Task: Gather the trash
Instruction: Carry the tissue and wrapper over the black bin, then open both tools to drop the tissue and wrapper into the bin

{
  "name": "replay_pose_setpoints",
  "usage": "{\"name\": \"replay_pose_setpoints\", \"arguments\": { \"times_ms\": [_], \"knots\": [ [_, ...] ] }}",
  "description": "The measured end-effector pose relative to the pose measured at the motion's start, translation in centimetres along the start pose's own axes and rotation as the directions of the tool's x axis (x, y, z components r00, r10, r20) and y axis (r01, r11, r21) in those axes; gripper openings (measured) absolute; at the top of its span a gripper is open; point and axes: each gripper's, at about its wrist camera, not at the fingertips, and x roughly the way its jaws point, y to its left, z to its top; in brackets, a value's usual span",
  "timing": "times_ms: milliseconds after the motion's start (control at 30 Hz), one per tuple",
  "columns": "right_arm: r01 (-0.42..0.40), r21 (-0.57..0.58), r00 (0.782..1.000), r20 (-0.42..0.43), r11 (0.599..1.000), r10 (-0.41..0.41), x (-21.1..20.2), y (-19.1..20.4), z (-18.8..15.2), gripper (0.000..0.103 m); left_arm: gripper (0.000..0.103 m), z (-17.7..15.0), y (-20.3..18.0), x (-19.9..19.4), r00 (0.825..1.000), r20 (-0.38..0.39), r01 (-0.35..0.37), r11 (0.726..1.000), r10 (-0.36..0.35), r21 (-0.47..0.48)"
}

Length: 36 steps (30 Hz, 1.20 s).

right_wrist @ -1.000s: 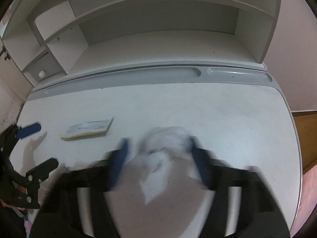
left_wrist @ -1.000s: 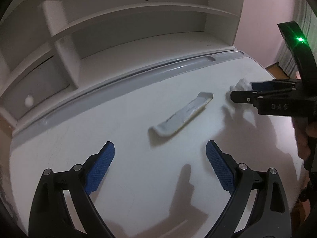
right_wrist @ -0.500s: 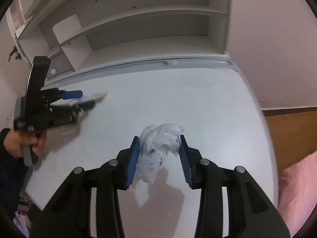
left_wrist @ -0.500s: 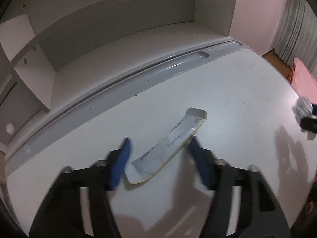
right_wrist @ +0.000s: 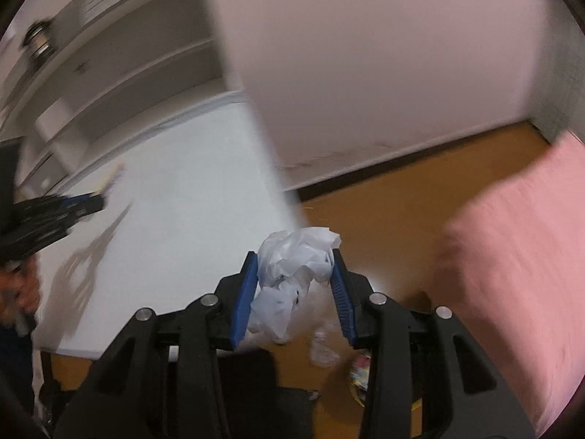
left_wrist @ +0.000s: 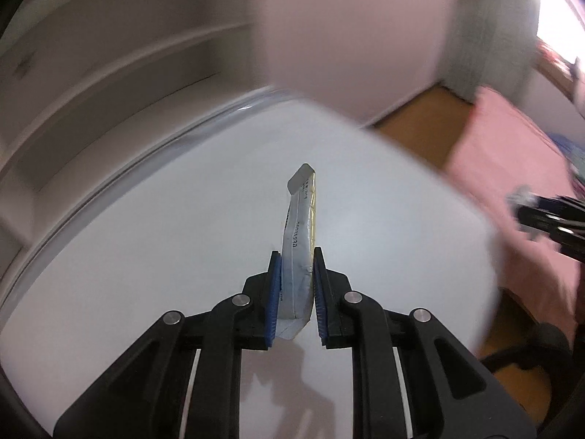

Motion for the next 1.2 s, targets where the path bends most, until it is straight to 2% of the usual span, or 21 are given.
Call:
{"name": "replay_pose_setpoints", "arguments": {
  "times_ms": [100,167,233,333,400,433,467,500,567,600,633,700,800,967,1200],
  "knots": [
    [0.088,0.11,0.996,-0.008,0.99,-0.088,-1.1,-6.1,-2.9,0.039,0.016,0.8,-7.9,-0.1,0.994,0.021,0.108,0.99,-0.11,0.093],
    [0.159,0.178,0.987,-0.029,0.971,-0.156,-1.6,-10.1,-5.2,0.039,0.016,0.9,-12.7,0.2,0.981,0.005,0.193,0.971,-0.196,0.142],
    [0.193,0.239,0.981,-0.057,0.952,-0.184,-1.7,-13.3,-7.3,0.039,0.016,0.4,-17.7,1.1,0.963,-0.022,0.268,0.943,-0.269,0.198],
    [0.218,0.316,0.975,-0.103,0.923,-0.195,-1.0,-17.1,-10.4,0.039,0.016,-0.6,-23.3,3.6,0.942,-0.067,0.334,0.909,-0.328,0.249],
    [0.257,0.33,0.965,-0.143,0.908,-0.221,-0.1,-18.7,-11.7,0.039,0.016,-1.6,-25.9,5.9,0.924,-0.126,0.381,0.893,-0.36,0.239],
    [0.268,0.34,0.96,-0.168,0.901,-0.222,0.6,-19.6,-12.6,0.039,0.016,-2.2,-27.1,7.2,0.919,-0.151,0.393,0.888,-0.365,0.24],
    [0.267,0.358,0.959,-0.192,0.895,-0.209,1.4,-20.2,-13.2,0.039,0.016,-2.6,-28.0,8.5,0.921,-0.159,0.385,0.887,-0.355,0.253],
    [0.258,0.374,0.959,-0.21,0.891,-0.19,1.8,-20.8,-13.8,0.039,0.016,-3.3,-28.9,9.7,0.926,-0.172,0.371,0.891,-0.335,0.262],
    [0.217,0.424,0.964,-0.235,0.879,-0.124,2.6,-22.3,-14.7,0.039,0.016,-4.0,-29.8,12.2,0.915,-0.218,0.388,0.89,-0.34,0.239],
    [0.218,0.432,0.964,-0.235,0.875,-0.124,2.8,-22.7,-14.8,0.039,0.016,-4.3,-30.0,13.6,0.905,-0.244,0.402,0.89,-0.349,0.217],
    [0.228,0.434,0.961,-0.246,0.872,-0.129,3.0,-23.0,-15.0,0.039,0.016,-4.6,-30.3,14.7,0.902,-0.258,0.402,0.891,-0.346,0.209],
    [0.233,0.446,0.955,-0.272,0.864,-0.117,3.6,-23.8,-15.6,0.04,0.016,-5.0,-31.0,16.5,0.912,-0.267,0.375,0.898,-0.313,0.228],
    [0.235,0.457,0.95,-0.295,0.858,-0.104,4.3,-24.3,-16.0,0.039,0.016,-5.0,-32.2,18.6,0.898,-0.303,0.39,0.896,-0.319,0.213],
    [0.236,0.436,0.946,-0.309,0.869,-0.102,4.5,-24.5,-16.0,0.04,0.016,-5.5,-33.4,19.6,0.89,-0.324,0.4,0.891,-0.321,0.215],
    [0.239,0.417,0.944,-0.312,0.877,-0.109,4.7,-24.2,-15.8,0.04,0.017,-6.5,-33.3,18.9,0.888,-0.332,0.398,0.892,-0.317,0.215]
  ]
}}
